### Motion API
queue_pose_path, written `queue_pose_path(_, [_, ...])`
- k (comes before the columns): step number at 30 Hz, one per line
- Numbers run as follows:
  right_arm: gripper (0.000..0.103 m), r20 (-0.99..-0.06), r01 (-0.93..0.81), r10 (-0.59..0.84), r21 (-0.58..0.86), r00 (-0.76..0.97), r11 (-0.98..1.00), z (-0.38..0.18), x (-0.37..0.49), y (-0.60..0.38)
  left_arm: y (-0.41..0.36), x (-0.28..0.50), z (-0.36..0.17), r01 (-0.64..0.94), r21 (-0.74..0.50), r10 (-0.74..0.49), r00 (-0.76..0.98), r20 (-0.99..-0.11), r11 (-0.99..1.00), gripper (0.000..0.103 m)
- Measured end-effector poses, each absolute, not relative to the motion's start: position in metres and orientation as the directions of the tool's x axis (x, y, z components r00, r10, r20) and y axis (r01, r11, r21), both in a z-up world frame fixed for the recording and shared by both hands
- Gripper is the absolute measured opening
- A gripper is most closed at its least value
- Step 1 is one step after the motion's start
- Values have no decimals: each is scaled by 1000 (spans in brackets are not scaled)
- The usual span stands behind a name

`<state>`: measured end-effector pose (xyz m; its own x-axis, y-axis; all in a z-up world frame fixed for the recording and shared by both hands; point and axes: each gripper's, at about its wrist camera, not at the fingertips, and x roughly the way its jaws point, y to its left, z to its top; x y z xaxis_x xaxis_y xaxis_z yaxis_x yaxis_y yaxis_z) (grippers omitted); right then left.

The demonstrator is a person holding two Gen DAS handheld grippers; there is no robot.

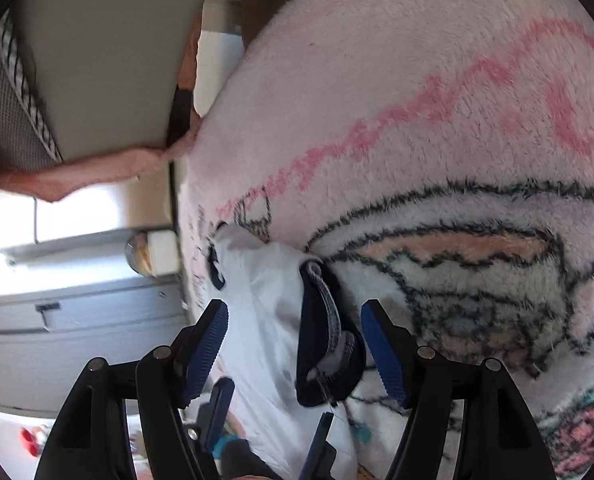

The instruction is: Fold clothes

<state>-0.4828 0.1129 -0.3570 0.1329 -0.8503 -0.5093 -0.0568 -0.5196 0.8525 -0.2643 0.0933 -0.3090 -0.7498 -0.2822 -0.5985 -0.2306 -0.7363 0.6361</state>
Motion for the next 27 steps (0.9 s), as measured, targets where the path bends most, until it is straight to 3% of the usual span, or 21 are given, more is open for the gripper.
queue_pose_path(2, [69,-461,-84,-878,877,126,-473,-361,-485,116,95,-263,-314,-237,646,-282,-755,-593,-725,56])
queue_pose_path(6, [69,-484,-122,-867,860,117,-496,-369,-487,124,95,-267,-320,-238,630,-278,-743,-608,-739,56])
queue_pose_path(12, [69,-407,-192,-899,880,164,-433,-389,-485,119,92,-278,-321,-236,605,-262,-741,-619,-761,55])
queue_pose_path(15, [66,-400,-201,-904,883,150,-424,-391,-485,120,92,-283,-322,-252,574,-235,-732,-640,-780,26])
queue_pose_path(21, [48,-421,-190,-892,874,163,-448,-389,-483,118,90,-289,-326,-248,570,-230,-736,-636,-783,25])
queue_pose_path(24, [39,-426,-178,-887,873,177,-454,-386,-484,118,88,-291,-325,-244,558,-223,-736,-639,-794,14])
queue_pose_path(27, [34,-406,-176,-897,883,177,-435,-386,-485,120,89,-292,-326,-270,532,-199,-720,-665,-803,9])
